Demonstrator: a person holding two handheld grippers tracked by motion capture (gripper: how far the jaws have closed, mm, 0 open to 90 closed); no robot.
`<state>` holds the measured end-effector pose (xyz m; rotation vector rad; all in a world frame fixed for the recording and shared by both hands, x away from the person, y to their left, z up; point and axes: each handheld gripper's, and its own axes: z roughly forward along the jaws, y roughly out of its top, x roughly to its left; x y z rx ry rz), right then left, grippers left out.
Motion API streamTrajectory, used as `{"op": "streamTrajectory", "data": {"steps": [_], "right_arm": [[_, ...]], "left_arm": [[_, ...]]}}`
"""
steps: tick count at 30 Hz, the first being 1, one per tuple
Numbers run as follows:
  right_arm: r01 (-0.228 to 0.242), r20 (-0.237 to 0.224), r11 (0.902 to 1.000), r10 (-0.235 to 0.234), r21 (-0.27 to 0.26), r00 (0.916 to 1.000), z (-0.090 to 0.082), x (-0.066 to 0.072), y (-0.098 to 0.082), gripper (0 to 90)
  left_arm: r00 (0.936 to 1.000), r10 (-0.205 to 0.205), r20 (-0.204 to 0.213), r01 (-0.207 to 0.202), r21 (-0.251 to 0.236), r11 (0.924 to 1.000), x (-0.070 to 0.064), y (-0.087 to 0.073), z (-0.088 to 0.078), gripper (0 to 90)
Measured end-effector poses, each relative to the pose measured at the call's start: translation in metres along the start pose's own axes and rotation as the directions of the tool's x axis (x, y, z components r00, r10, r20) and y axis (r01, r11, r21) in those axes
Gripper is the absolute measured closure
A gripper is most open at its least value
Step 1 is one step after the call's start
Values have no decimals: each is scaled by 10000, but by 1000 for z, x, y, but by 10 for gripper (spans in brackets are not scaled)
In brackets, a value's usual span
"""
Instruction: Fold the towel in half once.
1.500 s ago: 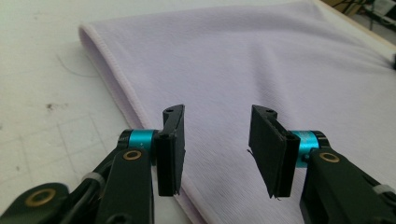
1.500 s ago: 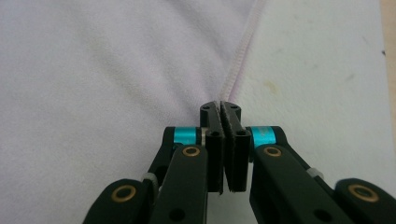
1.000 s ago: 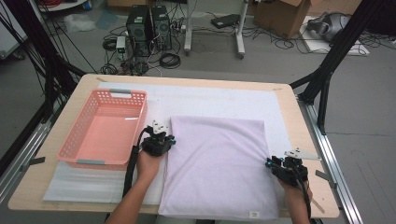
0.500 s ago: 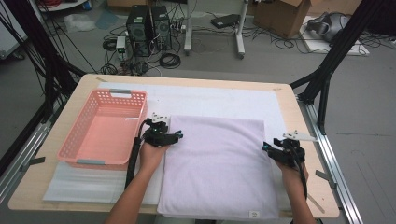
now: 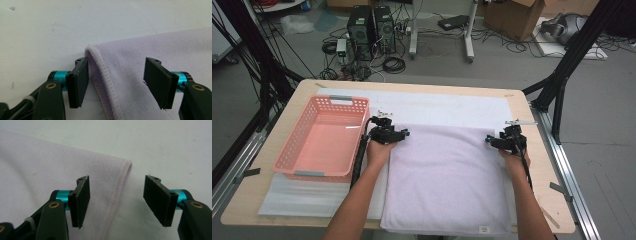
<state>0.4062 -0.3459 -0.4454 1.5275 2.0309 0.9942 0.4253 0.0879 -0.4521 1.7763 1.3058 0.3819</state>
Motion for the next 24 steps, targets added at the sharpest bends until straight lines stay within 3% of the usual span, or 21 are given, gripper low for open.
{"op": "streamTrajectory", "data": {"steps": [3, 5, 9, 10, 11, 12, 13, 14, 16, 17, 19, 24], "right_arm": [[-77, 110, 9999, 78, -126, 9999, 9, -2, 3, 391], [115, 378, 9999, -112, -85, 9992, 10, -1, 4, 487], [325, -305, 9994, -328, -90, 9990, 11, 3, 5, 821], [465, -285, 9989, -467, -64, 9985, 11, 5, 6, 836], [571, -266, 9984, -571, -38, 9980, 11, 6, 6, 844], [532, -361, 9986, -533, -40, 9979, 10, 5, 6, 851], [388, -496, 9992, -391, -61, 9980, 10, 3, 6, 854], [282, -575, 9996, -286, -70, 9979, 10, 1, 5, 855], [325, -517, 9994, -328, -69, 9981, 10, 2, 6, 858], [427, -439, 9991, -430, -80, 9981, 9, 2, 6, 859], [394, -284, 9991, -399, -184, 9988, 7, 2, 6, 861], [225, -59, 9945, -232, -1023, 9997, -2, -5, 10, 863]], "left_arm": [[10000, -20, -14, 20, -19, 10000, 1, 1, 2, 409], [9997, 121, -210, -121, 2, 9999, 3, 1, 1, 475], [9948, 579, -841, -574, 89, 9983, 0, 1, 1, 643], [9942, 612, -890, -606, 88, 9981, 0, 1, 1, 675], [9957, 641, -668, -636, 84, 9979, 1, 1, 0, 715], [9935, 953, -628, -948, 117, 9954, -3, 1, 1, 851], [9882, 1288, -830, -1280, 145, 9917, -7, 0, 1, 849], [9872, 1292, -934, -1286, 124, 9916, -9, 0, 2, 854], [9935, 748, -858, -745, 66, 9972, -6, 1, 2, 859], [9939, 659, -880, -662, 0, 9978, -6, 2, 1, 860], [9937, 619, -936, -647, -266, 9976, -8, 4, -1, 862], [9967, -73, -803, -36, -1344, 9909, -6, 11, -9, 863]]}}
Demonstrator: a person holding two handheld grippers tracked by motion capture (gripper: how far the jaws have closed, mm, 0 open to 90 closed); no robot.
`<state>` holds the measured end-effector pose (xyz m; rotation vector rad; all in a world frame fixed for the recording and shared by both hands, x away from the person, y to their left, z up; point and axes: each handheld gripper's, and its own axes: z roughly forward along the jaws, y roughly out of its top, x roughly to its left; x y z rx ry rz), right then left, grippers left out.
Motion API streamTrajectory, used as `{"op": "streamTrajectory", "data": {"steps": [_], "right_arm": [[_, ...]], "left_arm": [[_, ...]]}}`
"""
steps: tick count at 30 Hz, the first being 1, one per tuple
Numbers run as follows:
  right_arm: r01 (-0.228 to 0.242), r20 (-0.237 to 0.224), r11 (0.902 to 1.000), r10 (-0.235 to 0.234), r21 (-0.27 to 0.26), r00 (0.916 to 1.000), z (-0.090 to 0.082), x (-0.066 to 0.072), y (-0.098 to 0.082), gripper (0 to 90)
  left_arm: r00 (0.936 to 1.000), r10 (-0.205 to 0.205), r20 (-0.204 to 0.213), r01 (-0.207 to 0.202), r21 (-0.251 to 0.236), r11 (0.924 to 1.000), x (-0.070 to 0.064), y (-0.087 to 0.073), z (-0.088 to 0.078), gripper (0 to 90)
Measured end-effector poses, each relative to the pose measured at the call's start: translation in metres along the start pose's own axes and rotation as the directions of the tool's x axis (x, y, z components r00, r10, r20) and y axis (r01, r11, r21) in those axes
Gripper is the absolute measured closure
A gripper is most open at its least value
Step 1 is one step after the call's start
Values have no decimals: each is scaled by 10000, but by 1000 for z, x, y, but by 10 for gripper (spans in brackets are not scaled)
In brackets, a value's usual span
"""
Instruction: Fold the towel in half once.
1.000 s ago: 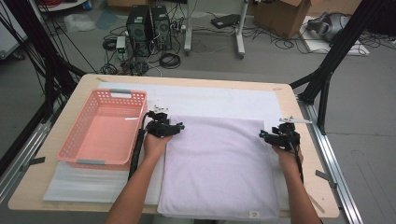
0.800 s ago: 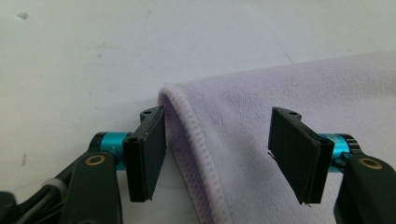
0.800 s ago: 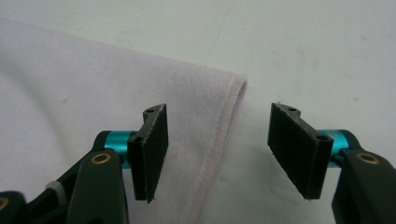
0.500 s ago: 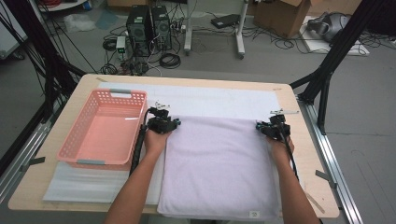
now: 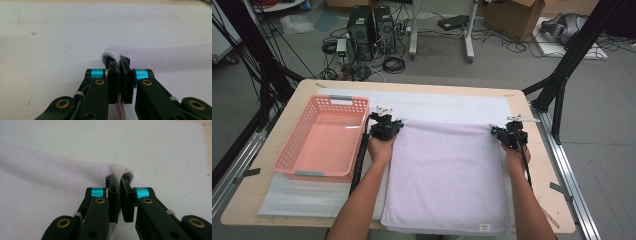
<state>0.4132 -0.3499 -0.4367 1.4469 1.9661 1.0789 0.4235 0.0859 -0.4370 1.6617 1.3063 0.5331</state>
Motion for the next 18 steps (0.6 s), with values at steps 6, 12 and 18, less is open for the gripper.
{"op": "streamTrajectory", "data": {"steps": [6, 12, 18], "right_arm": [[522, 147, 9973, -515, -515, 9986, 0, -2, 14, 863], [198, 303, 9960, -172, -876, 9994, 10, -10, 30, 863], [-2, 408, 9930, 50, -1178, 9992, 22, -12, 38, 854]], "left_arm": [[9998, -106, 142, 113, -515, 9986, 3, 14, 3, 863], [9997, 240, -4, -240, -296, 9993, 6, 41, 21, 862], [9999, -98, 36, 100, -354, 9993, 12, 43, 33, 851]]}}
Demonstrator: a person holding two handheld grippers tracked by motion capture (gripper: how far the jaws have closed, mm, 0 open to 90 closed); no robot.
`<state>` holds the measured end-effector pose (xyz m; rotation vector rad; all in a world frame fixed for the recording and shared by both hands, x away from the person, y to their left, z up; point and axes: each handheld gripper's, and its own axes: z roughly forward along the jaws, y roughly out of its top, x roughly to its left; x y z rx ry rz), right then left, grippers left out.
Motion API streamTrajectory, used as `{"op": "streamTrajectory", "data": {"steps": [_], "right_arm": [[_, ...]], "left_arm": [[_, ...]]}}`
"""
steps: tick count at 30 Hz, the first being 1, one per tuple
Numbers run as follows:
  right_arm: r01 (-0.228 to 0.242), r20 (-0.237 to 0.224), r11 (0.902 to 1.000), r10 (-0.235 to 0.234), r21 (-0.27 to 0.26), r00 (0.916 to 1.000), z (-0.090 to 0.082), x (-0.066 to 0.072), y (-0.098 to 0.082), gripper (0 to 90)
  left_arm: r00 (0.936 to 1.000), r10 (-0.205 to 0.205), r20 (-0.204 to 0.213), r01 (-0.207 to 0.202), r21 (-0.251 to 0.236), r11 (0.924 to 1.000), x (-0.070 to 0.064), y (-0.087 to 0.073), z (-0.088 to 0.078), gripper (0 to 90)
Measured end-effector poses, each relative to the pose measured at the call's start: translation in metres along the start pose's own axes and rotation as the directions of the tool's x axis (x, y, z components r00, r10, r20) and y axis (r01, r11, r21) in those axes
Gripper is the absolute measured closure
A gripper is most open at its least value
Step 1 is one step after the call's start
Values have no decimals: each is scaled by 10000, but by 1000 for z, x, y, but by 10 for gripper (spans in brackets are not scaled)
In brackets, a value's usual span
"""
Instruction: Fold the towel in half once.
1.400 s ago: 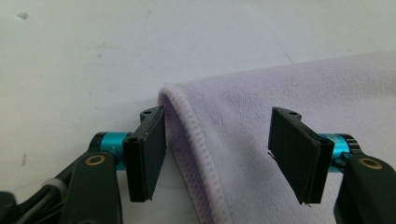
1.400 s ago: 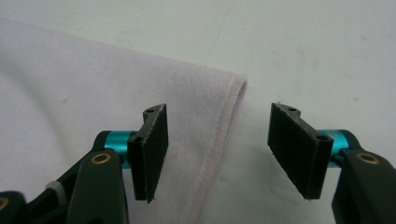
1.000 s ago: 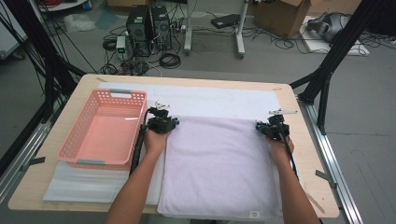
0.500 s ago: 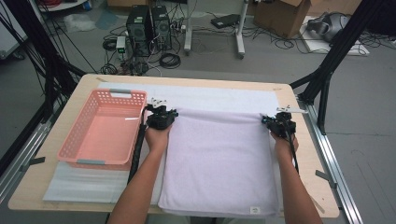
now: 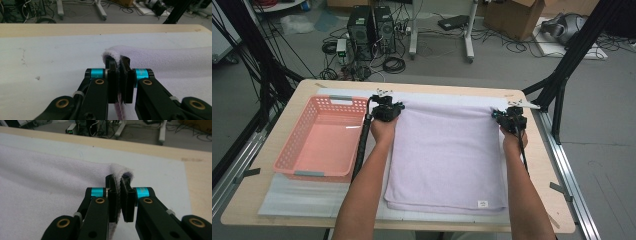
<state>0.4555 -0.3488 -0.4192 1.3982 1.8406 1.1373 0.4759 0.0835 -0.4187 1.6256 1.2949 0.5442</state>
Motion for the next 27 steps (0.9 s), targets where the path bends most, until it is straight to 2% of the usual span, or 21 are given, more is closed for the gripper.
{"op": "streamTrajectory", "data": {"steps": [1, 3, 4, 6, 8, 11, 14, 16, 18, 20, 22, 25, 27], "right_arm": [[-36, 17, 9999, 37, -114, 10000, 0, 1, 0, 818], [-65, 196, 10000, 66, -28, 9998, 0, 2, 0, 714], [-62, 188, 9999, 59, 130, 9998, 0, 1, 0, 694], [-152, 161, 9996, 148, 254, 9998, -4, -1, -1, 680], [-307, 111, 9994, 305, 171, 9995, -11, -2, -1, 676], [-146, 86, 9998, 145, 133, 9999, -23, 1, -2, 669], [-164, 2, 9994, 164, 317, 9999, -35, 3, -5, 655], [-195, -73, 9993, 198, 318, 9998, -44, 3, -8, 632], [-183, -169, 9991, 189, 377, 9997, -53, 4, -13, 563], [-264, -329, 9967, 290, 766, 9990, -59, 5, -14, 542], [-121, -354, 9986, 140, 516, 9993, -69, 8, -16, 542], [23, -465, 9983, 4, 583, 9989, -80, 14, -21, 523], [10, -559, 9985, 20, 540, 9984, -87, 17, -26, 513]], "left_arm": [[10000, 43, 49, -43, 91, 9999, 0, -1, 0, 804], [9995, -192, 249, 187, 189, 9996, 0, -2, -1, 627], [9992, -214, 325, 208, 174, 9996, 0, -3, -3, 603], [9990, -26, 442, 17, 199, 9998, -3, -6, -8, 586], [9979, 113, 638, -143, 467, 9988, -5, -8, -13, 573], [9960, 294, 848, -316, 246, 9992, -11, -14, -23, 565], [9926, 466, 1124, -543, 664, 9963, -17, -17, -30, 532], [9912, 600, 1178, -628, 197, 9978, -22, -21, -38, 529], [9890, 596, 1357, -637, 261, 9976, -26, -26, -44, 527], [9876, 656, 1427, -709, 325, 9970, -29, -32, -49, 520], [9847, 771, 1560, -845, 412, 9956, -31, -40, -52, 503], [9813, 856, 1726, -944, 432, 9946, -34, -49, -59, 482], [9770, 891, 1938, -1034, 653, 9925, -36, -52, -64, 453]]}}
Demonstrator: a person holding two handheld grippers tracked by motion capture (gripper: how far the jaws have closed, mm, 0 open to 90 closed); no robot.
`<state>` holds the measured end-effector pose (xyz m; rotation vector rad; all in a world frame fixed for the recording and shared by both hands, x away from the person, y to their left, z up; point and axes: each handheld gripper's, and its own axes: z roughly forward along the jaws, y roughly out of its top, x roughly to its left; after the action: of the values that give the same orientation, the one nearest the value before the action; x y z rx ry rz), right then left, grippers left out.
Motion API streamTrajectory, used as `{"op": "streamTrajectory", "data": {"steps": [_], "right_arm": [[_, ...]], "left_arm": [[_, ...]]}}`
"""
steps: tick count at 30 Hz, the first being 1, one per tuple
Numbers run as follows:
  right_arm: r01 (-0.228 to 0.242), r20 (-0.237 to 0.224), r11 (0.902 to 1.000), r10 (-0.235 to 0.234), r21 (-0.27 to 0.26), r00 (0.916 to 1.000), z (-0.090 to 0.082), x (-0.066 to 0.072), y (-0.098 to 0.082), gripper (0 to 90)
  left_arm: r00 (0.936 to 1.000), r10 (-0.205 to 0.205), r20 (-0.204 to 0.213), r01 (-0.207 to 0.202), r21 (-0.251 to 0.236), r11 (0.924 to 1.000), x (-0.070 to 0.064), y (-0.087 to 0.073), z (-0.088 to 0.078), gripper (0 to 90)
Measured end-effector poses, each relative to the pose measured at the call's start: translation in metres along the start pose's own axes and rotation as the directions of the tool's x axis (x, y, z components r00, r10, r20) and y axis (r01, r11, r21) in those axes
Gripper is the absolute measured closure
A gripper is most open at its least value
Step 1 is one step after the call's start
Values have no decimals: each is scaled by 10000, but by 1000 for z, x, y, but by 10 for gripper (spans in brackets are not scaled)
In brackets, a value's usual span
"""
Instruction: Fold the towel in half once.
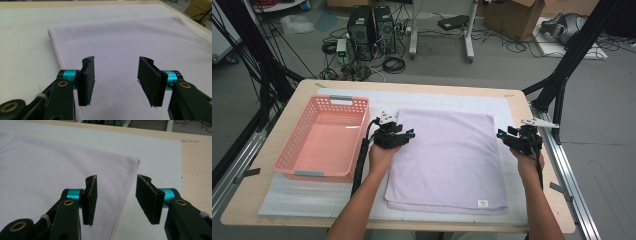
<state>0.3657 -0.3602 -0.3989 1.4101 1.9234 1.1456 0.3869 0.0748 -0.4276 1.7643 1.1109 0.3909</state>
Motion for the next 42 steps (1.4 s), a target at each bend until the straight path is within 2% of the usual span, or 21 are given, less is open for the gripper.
{"op": "streamTrajectory", "data": {"steps": [2, 6, 10, 15, 20, 23, 26, 30, 36, 38, 42], "right_arm": [[36, -104, 10000, -36, 6, 9999, -7, 4, -7, 515], [77, -270, 10000, -76, 58, 9996, -19, 12, -24, 522], [114, -368, 9998, -108, 162, 9993, -32, 20, -40, 533], [274, -453, 9989, -257, 384, 9986, -44, 29, -57, 547], [422, -677, 9986, -400, 307, 9969, -60, 39, -75, 577], [543, -798, 9976, -508, 424, 9955, -69, 46, -87, 587], [653, -832, 9961, -603, 590, 9947, -75, 50, -94, 594], [792, -780, 9940, -733, 750, 9943, -83, 53, -100, 614], [510, -758, 9932, -432, 1042, 9962, -92, 54, -110, 683], [570, -768, 9916, -482, 1162, 9959, -95, 55, -113, 705], [465, -877, 9927, -368, 1109, 9955, -102, 59, -114, 722]], "left_arm": [[9999, 62, 114, -60, -189, 9998, -3, -3, -5, 442], [9995, 98, 288, -92, -219, 9997, -8, -13, -15, 430], [9983, 417, 407, -413, -106, 9991, -15, -27, -27, 425], [9971, 506, 565, -495, -205, 9986, -20, -38, -41, 432], [9964, 346, 771, -342, -71, 9994, -24, -54, -53, 431], [9962, 401, 778, -406, 50, 9992, -27, -63, -60, 432], [9960, 551, 700, -567, 218, 9982, -29, -70, -68, 433], [9959, 586, 690, -599, 172, 9981, -31, -75, -79, 433], [9937, 809, 770, -830, 239, 9963, -35, -84, -93, 432], [9934, 830, 789, -853, 261, 9960, -37, -88, -97, 435], [9922, 852, 907, -889, 378, 9953, -40, -91, -103, 458]]}}
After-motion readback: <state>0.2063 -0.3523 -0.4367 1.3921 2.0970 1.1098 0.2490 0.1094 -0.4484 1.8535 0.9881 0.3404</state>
